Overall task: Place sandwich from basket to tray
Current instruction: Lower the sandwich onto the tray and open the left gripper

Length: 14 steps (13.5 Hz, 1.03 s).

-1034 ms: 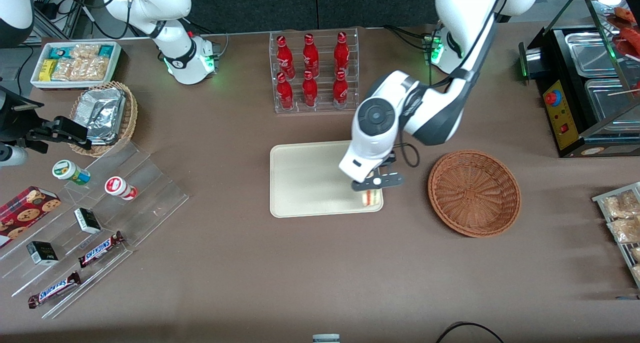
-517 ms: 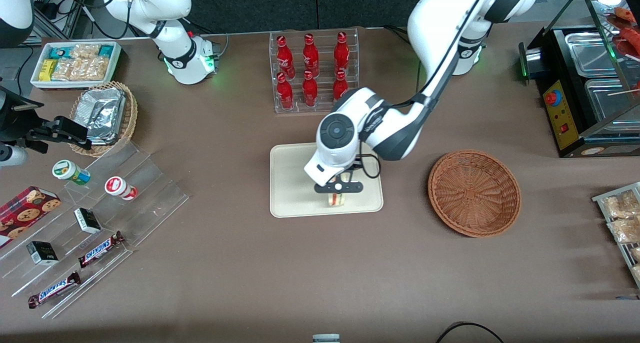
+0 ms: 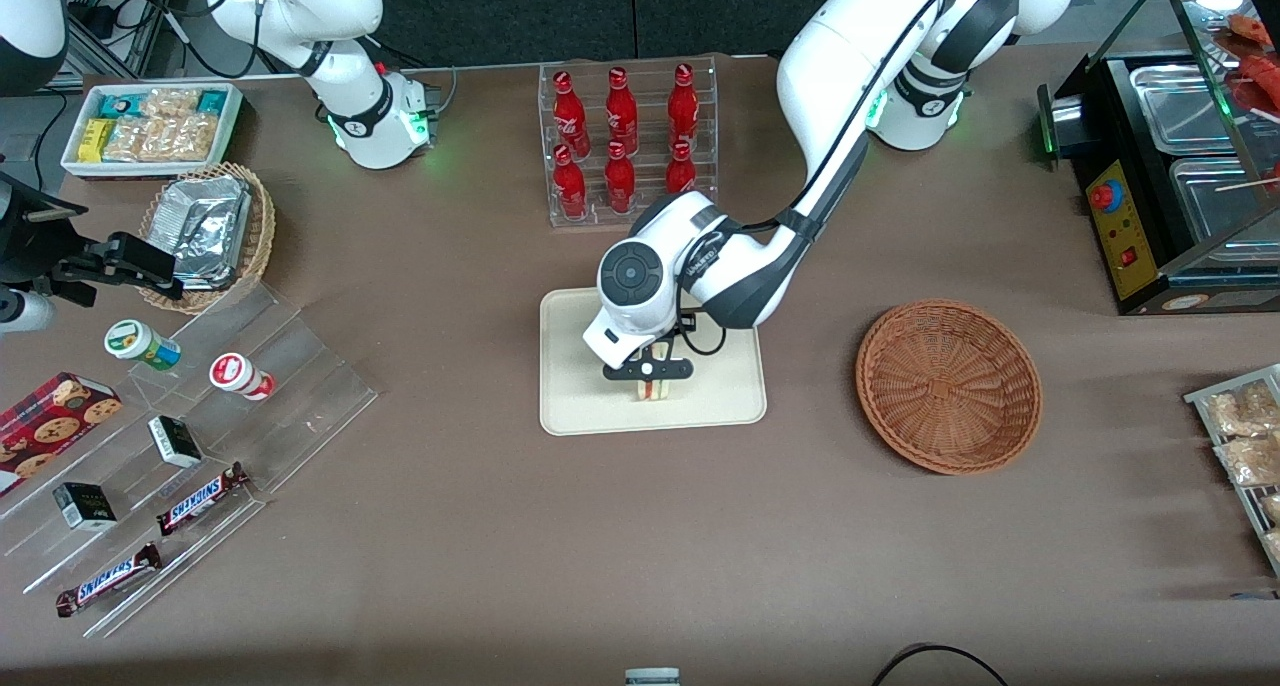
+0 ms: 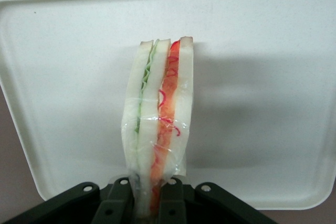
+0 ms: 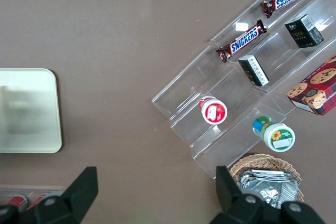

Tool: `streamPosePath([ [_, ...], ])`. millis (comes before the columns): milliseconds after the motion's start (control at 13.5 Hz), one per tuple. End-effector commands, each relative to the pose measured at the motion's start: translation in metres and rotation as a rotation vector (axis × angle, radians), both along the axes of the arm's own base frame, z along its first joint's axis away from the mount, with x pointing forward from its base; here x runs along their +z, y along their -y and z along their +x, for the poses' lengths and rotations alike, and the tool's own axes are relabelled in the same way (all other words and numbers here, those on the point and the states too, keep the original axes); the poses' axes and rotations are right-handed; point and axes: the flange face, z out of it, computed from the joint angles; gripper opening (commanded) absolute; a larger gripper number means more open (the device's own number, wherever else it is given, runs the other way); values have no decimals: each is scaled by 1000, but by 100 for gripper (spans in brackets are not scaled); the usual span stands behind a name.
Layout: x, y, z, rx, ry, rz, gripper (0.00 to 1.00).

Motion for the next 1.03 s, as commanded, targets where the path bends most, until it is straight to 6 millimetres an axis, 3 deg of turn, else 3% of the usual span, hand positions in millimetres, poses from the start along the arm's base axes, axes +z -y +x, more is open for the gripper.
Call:
streamPosePath([
  [0,1,8,-3,19,12,16,0],
  [664,3,1,-16,33,50,66,0],
  [960,-2,18,-33,-6,74,60,0],
])
